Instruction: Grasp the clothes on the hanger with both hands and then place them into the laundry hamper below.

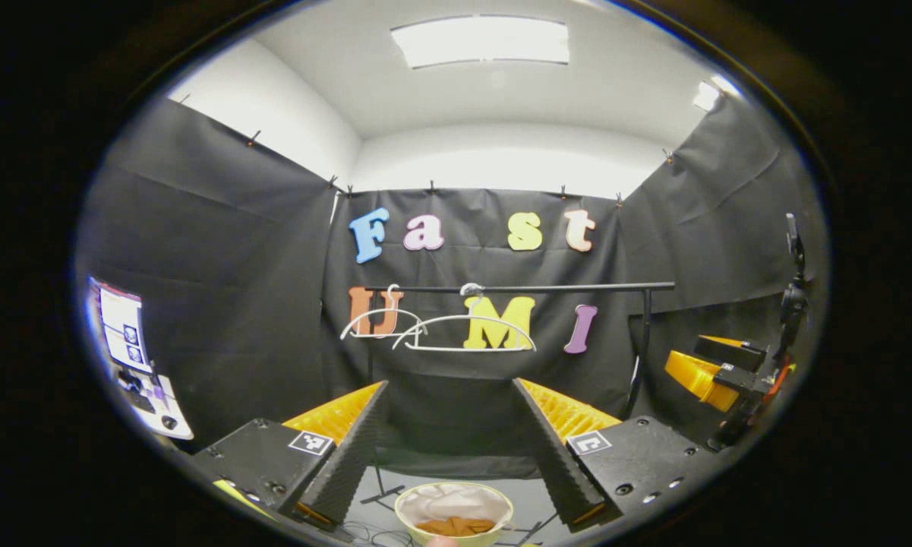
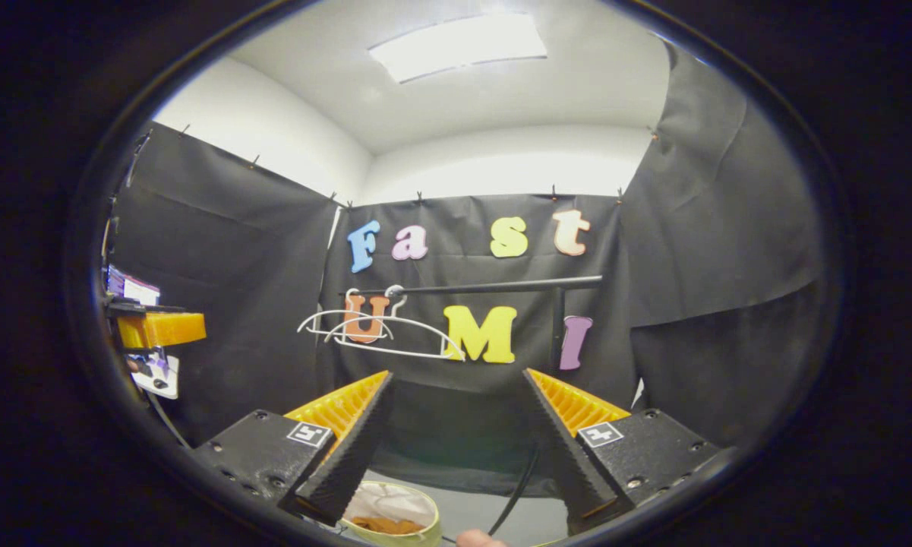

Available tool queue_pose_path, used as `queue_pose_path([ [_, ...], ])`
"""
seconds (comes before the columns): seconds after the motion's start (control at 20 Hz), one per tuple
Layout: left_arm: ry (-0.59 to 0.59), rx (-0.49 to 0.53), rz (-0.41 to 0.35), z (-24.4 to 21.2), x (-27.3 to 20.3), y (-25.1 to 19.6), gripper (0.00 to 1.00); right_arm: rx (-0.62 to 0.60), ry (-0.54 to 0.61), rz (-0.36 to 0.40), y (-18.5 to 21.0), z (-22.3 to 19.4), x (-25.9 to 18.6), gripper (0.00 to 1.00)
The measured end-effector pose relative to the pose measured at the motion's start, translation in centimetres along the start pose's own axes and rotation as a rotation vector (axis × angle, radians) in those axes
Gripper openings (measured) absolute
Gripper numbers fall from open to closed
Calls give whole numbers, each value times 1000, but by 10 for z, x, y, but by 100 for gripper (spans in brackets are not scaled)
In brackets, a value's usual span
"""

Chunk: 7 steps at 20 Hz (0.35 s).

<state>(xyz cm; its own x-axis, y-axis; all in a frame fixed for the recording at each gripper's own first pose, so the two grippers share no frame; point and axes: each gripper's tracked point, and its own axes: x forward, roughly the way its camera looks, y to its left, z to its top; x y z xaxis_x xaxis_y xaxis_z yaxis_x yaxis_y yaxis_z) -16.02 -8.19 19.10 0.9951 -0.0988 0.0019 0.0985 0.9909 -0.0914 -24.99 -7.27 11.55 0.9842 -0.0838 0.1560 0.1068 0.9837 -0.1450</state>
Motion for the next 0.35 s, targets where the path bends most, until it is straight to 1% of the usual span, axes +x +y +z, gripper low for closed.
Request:
queue_pose_path([
  [0.05,-10,1,4,1,-8,2,100,1,2,8,6,-2,0,100],
  [0.2,-28,28,17,6,-16,5,100,10,17,24,20,-6,1,100],
  [0.25,-32,34,12,4,-17,3,91,19,24,27,23,-7,1,100],
  [0.3,-38,34,3,4,-16,2,100,27,24,30,26,-6,0,100],
  [0.35,-37,34,-1,4,-16,3,100,34,26,27,27,-7,0,100],
])
